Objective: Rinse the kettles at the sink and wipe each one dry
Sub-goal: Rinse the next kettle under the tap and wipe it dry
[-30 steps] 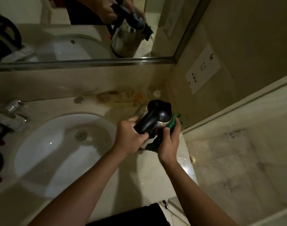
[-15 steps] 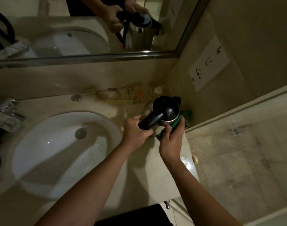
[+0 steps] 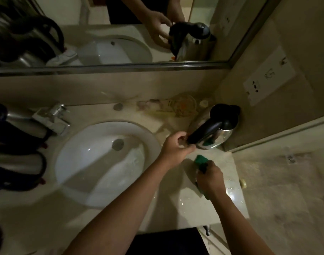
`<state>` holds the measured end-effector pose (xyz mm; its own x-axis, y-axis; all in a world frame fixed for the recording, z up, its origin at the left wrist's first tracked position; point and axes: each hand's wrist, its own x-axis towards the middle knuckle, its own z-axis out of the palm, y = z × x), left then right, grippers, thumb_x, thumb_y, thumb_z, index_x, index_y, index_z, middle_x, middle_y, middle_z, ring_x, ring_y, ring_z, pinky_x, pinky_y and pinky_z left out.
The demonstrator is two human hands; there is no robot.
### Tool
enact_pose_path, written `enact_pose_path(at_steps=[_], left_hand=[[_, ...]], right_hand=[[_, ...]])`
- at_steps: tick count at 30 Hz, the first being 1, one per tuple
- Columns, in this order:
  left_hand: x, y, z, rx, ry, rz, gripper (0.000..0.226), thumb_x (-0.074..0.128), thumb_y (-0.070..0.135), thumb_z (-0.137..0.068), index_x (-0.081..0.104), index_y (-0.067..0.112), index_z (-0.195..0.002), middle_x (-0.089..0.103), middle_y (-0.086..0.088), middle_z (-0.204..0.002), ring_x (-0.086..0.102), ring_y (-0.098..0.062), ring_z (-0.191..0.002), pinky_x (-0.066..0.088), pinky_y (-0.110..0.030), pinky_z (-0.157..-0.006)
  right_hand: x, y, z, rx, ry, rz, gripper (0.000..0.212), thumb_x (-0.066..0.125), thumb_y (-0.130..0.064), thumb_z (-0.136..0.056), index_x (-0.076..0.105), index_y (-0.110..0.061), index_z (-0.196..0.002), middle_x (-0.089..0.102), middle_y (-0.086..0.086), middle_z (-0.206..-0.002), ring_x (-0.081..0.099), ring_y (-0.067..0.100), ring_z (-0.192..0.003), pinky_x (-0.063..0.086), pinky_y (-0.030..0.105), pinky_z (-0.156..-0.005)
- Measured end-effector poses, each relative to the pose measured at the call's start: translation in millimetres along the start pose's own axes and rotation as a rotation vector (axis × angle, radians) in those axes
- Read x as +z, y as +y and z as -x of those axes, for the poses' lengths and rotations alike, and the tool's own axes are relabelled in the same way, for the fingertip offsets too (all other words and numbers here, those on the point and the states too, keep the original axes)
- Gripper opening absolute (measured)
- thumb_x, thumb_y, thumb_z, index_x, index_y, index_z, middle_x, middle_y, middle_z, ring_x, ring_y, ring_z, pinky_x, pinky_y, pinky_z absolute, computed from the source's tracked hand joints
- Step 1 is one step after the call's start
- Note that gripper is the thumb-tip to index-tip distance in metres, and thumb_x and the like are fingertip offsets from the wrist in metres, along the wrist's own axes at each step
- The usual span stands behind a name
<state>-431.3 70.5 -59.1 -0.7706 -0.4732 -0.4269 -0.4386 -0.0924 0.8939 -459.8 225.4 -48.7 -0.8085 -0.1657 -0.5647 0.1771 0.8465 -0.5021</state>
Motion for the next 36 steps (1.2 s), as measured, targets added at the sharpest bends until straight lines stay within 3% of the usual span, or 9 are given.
enact_pose_path(at_steps=[3, 6, 8, 12, 14, 18, 21, 26, 36], left_hand=[[-55.0, -21.8, 47.2, -0.034, 0.054, 0.091, 0.03, 0.075, 0.012, -0.086, 0.067, 0.023, -0.113, 0.07, 0.008, -0.113, 0.066, 0.001, -0.101, 0.05, -0.012, -0.08], [-131.7, -60.7, 111.3, -0.081, 0.272, 0.083, 0.021, 0.078, 0.006, -0.081, 0.073, 0.018, -0.098, 0.075, 0.003, -0.101, 0.069, -0.017, -0.103, 0.054, -0.022, -0.083], [-184.1, -78.7, 158.2, -0.142, 0.443, 0.113, 0.022, 0.082, 0.014, -0.072, 0.075, 0.024, -0.091, 0.076, 0.001, -0.096, 0.07, -0.022, -0.098, 0.056, -0.032, -0.082], [-273.9, -96.0, 239.9, -0.121, 0.758, 0.064, 0.029, 0.077, 0.004, -0.082, 0.069, 0.026, -0.1, 0.072, 0.003, -0.094, 0.068, -0.013, -0.089, 0.05, -0.01, -0.072], [-311.6, -105.8, 270.0, -0.092, 0.861, 0.015, 0.028, 0.072, 0.001, -0.086, 0.067, 0.019, -0.108, 0.069, 0.0, -0.1, 0.066, -0.019, -0.094, 0.048, -0.015, -0.074], [-374.5, -136.2, 325.5, -0.172, 1.099, -0.323, 0.03, 0.066, 0.026, -0.089, 0.061, 0.025, -0.118, 0.064, -0.005, -0.115, 0.061, -0.03, -0.105, 0.051, -0.043, -0.088], [-406.4, -158.0, 365.6, -0.264, 1.239, -0.717, 0.041, 0.055, 0.039, -0.082, 0.061, 0.012, -0.113, 0.059, -0.019, -0.104, 0.056, -0.042, -0.09, 0.046, -0.048, -0.072], [-421.5, -182.0, 398.0, -0.613, 1.197, -0.724, 0.063, 0.065, 0.055, -0.079, 0.05, 0.009, -0.12, 0.055, -0.028, -0.1, 0.058, -0.049, -0.085, 0.051, -0.057, -0.074], [-434.3, -191.8, 416.2, -0.372, 0.946, -0.431, 0.098, 0.092, 0.031, -0.066, 0.041, 0.037, -0.15, 0.052, -0.009, -0.137, 0.062, -0.035, -0.11, 0.052, -0.049, -0.085]], right_hand=[[3.7, -5.6, 9.8, -0.016, -0.098, 0.116, 0.029, 0.067, -0.026, -0.097, 0.058, -0.016, -0.122, 0.064, 0.005, -0.102, 0.065, 0.021, -0.085, 0.06, 0.034, -0.074], [11.2, -27.7, 22.7, 0.005, -0.22, 0.208, 0.021, 0.063, -0.019, -0.1, 0.059, -0.017, -0.12, 0.063, 0.003, -0.095, 0.067, 0.019, -0.075, 0.058, 0.025, -0.057], [20.2, -43.6, 31.8, -0.025, -0.269, 0.364, 0.028, 0.064, -0.025, -0.099, 0.058, -0.016, -0.124, 0.063, 0.003, -0.103, 0.064, 0.018, -0.087, 0.059, 0.032, -0.078], [53.8, -92.8, 68.0, -0.19, -0.33, 0.688, 0.051, 0.056, -0.045, -0.099, 0.051, -0.016, -0.14, 0.056, 0.012, -0.145, 0.057, 0.029, -0.118, 0.046, 0.036, -0.1], [75.8, -130.1, 97.4, -0.323, -0.397, 0.569, 0.058, 0.055, -0.047, -0.101, 0.045, -0.022, -0.152, 0.051, 0.005, -0.152, 0.051, 0.027, -0.135, 0.04, 0.036, -0.108], [118.8, -198.5, 162.7, -0.537, -0.598, 0.142, 0.034, 0.063, -0.035, -0.1, 0.064, -0.034, -0.133, 0.061, -0.019, -0.13, 0.06, 0.004, -0.118, 0.045, 0.021, -0.091], [142.8, -221.8, 196.6, -0.507, -0.7, -0.111, 0.016, 0.067, -0.025, -0.099, 0.075, -0.03, -0.112, 0.073, -0.013, -0.12, 0.068, 0.009, -0.116, 0.051, 0.034, -0.105], [167.5, -244.3, 228.6, -0.477, -0.791, -0.225, 0.02, 0.06, -0.014, -0.102, 0.074, -0.019, -0.116, 0.075, -0.001, -0.118, 0.073, 0.018, -0.109, 0.051, 0.044, -0.107], [211.4, -263.5, 254.7, -0.479, -0.842, -0.213, 0.025, 0.057, -0.006, -0.101, 0.071, -0.012, -0.12, 0.075, 0.007, -0.118, 0.074, 0.026, -0.108, 0.05, 0.05, -0.107]])
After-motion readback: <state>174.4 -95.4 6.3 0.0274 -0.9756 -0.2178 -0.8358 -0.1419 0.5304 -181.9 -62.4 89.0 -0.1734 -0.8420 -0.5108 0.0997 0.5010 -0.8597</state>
